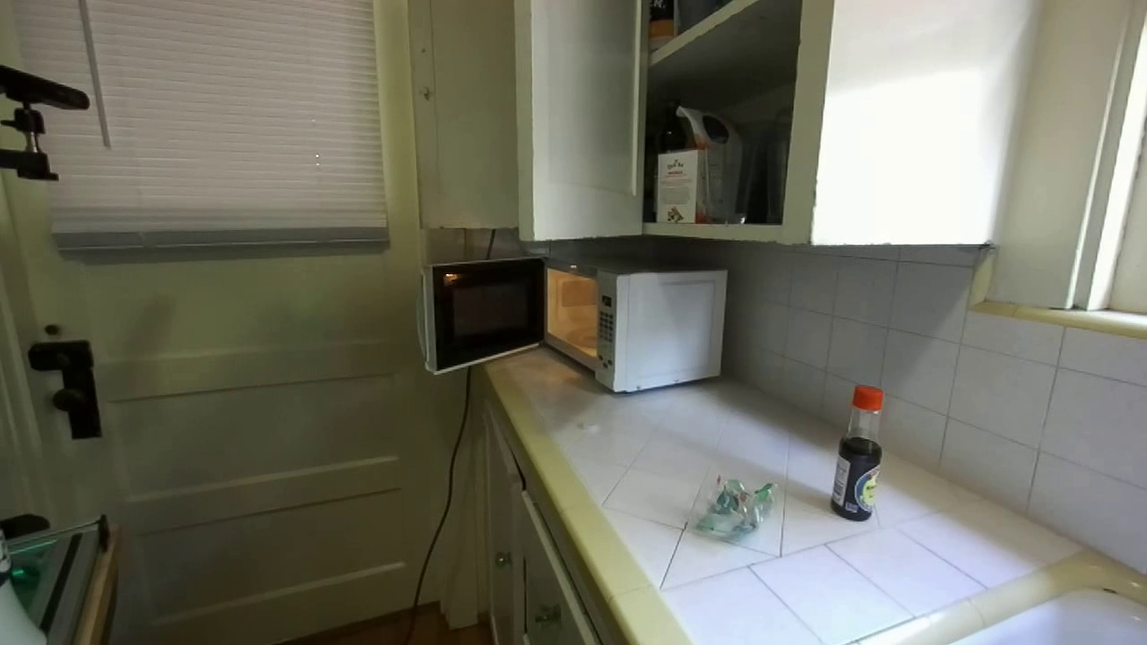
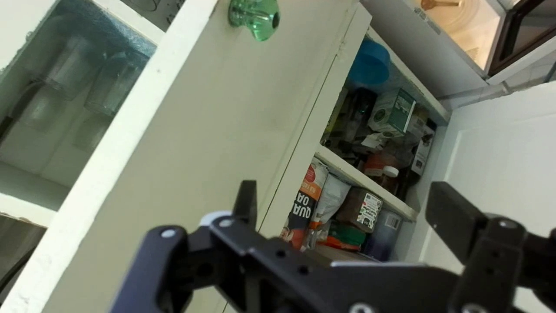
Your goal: Open the cupboard door
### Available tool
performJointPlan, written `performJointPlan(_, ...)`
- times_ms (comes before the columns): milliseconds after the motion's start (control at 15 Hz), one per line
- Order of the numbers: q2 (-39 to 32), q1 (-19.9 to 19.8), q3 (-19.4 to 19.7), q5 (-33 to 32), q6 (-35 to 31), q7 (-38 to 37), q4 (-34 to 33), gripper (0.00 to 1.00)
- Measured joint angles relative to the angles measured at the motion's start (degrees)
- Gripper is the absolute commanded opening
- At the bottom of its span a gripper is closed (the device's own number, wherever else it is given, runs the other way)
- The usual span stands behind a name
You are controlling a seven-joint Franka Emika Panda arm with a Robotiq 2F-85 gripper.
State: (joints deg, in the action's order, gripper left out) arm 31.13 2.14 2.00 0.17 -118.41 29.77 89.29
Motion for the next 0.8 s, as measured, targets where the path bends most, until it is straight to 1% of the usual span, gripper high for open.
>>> performJointPlan(200,4.1,0.5,-0.7,-0.2,-2.9,-4.1,4.8,1.0)
performJointPlan(400,8.8,-0.8,-1.2,-1.1,-3.8,-12.8,9.2,1.0)
performJointPlan(533,9.9,-0.9,-1.3,-1.3,-3.8,-13.3,9.7,1.0)
performJointPlan(800,9.3,-0.4,-0.7,-1.2,-4.1,-13.7,9.5,1.0)
